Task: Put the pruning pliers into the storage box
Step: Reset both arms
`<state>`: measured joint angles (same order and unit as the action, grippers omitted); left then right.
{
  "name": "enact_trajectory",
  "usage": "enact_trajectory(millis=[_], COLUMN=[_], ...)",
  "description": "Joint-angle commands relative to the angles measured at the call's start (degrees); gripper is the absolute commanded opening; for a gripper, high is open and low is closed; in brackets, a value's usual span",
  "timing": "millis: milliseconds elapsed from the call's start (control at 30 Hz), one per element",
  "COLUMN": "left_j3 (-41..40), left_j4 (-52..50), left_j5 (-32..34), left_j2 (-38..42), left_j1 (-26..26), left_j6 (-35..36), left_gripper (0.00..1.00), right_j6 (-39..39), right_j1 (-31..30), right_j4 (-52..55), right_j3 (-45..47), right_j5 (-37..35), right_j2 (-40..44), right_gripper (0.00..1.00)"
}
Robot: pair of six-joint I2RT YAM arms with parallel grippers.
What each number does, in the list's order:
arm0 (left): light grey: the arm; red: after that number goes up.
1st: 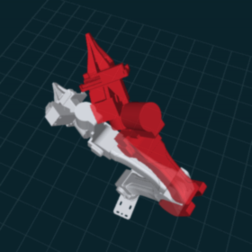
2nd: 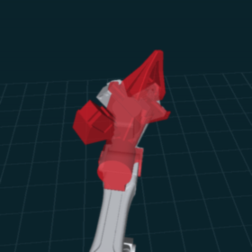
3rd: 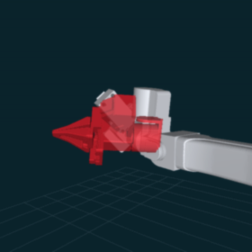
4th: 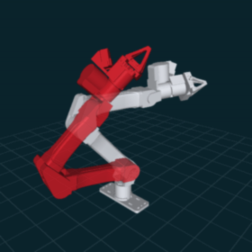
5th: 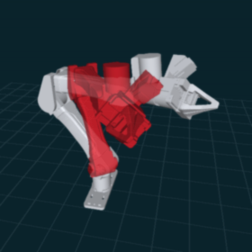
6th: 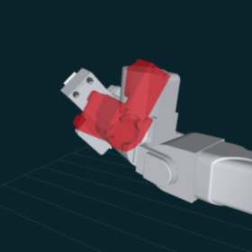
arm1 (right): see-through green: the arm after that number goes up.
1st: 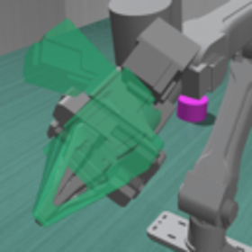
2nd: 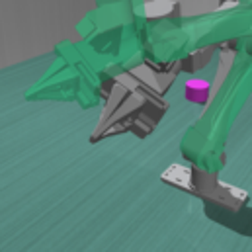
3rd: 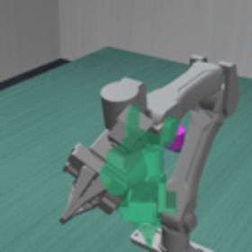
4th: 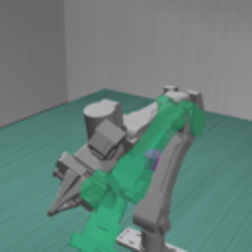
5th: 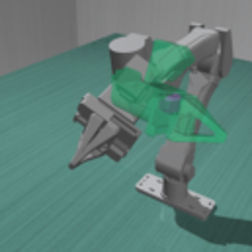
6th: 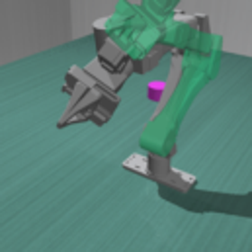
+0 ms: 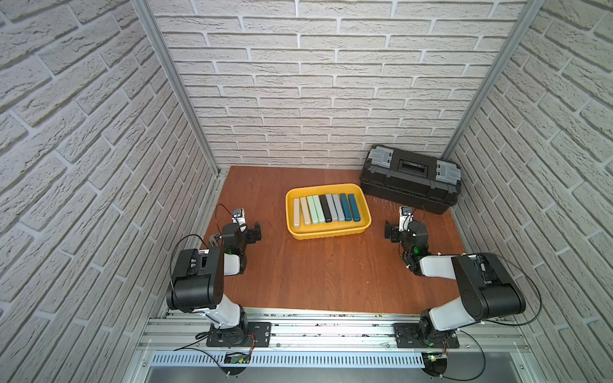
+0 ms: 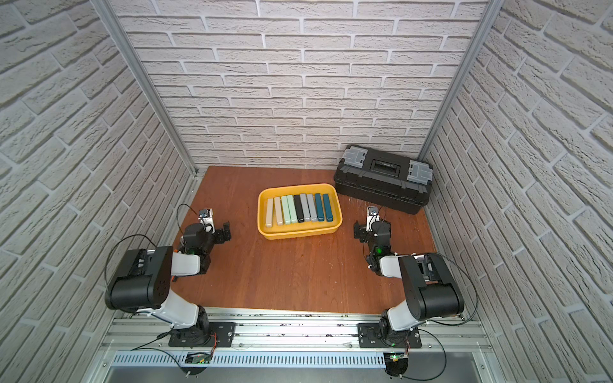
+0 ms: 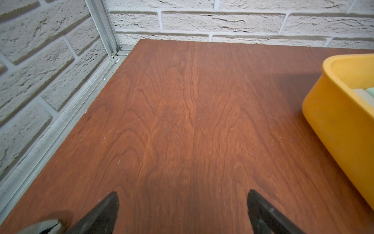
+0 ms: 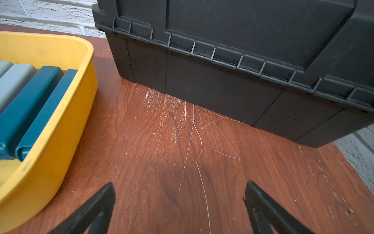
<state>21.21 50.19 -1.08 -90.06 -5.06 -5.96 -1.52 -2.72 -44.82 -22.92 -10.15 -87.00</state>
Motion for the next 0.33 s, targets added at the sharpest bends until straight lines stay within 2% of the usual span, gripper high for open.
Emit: enact_trajectory(millis=[0,300], left_j3=[0.83,0.76], left_j4=[2.81,2.84], left_j5=[0.23,0.20], left_j2=[-0.04,-0.03], left_j1=[0.14,0.21], left_j6=[0.76,0.76], left_gripper=[0.98,0.98], right_j6=[-0.25,0.03], right_j1=[0.25,0.98], right_j4=[-2.74,-2.44], right_j3=[0.05,-0.01], right_j5=[0.56,1.98], right_j2=[0.17,0.19], right_gripper=[0.99,0.99])
